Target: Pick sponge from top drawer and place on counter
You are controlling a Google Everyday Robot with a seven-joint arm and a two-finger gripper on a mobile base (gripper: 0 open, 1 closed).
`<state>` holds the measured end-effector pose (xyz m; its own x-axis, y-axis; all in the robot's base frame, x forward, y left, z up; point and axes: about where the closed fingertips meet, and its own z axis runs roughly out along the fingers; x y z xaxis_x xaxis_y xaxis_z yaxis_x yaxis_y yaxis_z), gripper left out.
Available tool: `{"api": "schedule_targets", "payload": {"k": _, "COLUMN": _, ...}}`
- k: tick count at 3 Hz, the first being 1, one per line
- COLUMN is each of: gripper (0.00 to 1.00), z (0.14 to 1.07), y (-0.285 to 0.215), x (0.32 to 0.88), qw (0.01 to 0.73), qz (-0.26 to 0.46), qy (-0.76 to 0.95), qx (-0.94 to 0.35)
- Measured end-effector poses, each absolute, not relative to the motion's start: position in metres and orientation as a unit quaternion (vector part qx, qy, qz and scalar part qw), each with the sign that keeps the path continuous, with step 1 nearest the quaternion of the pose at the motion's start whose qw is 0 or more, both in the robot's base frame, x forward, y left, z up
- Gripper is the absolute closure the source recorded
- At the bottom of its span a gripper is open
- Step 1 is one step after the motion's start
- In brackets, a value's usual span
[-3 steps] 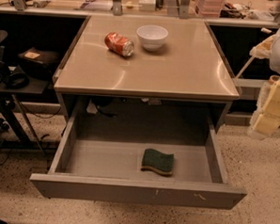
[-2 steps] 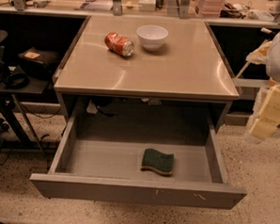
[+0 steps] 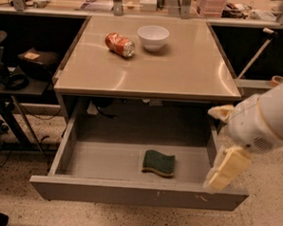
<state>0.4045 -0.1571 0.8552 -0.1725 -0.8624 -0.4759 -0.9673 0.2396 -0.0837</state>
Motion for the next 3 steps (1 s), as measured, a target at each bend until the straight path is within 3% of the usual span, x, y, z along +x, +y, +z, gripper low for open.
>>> {"api": "schedule_targets", "payload": {"k": 1, "gripper": 0.0, "z": 0.759, "y": -0.112, "x": 0.397, "qw": 0.212, "qz": 0.185, "qy": 0.75, "qx": -0.598}}
{"api": "schedule_targets", "payload": {"k": 2, "gripper": 0.0, "z": 0.619, "y": -0.073, "x": 0.403, "qw": 0.148, "qz": 0.227, "qy": 0.763, "qx": -0.587}}
{"api": "schedule_targets", "payload": {"k": 3, "gripper": 0.0, "z": 0.624, "y": -0.074, "x": 0.403, "qw": 0.148, "qz": 0.227, "qy": 0.763, "qx": -0.587}}
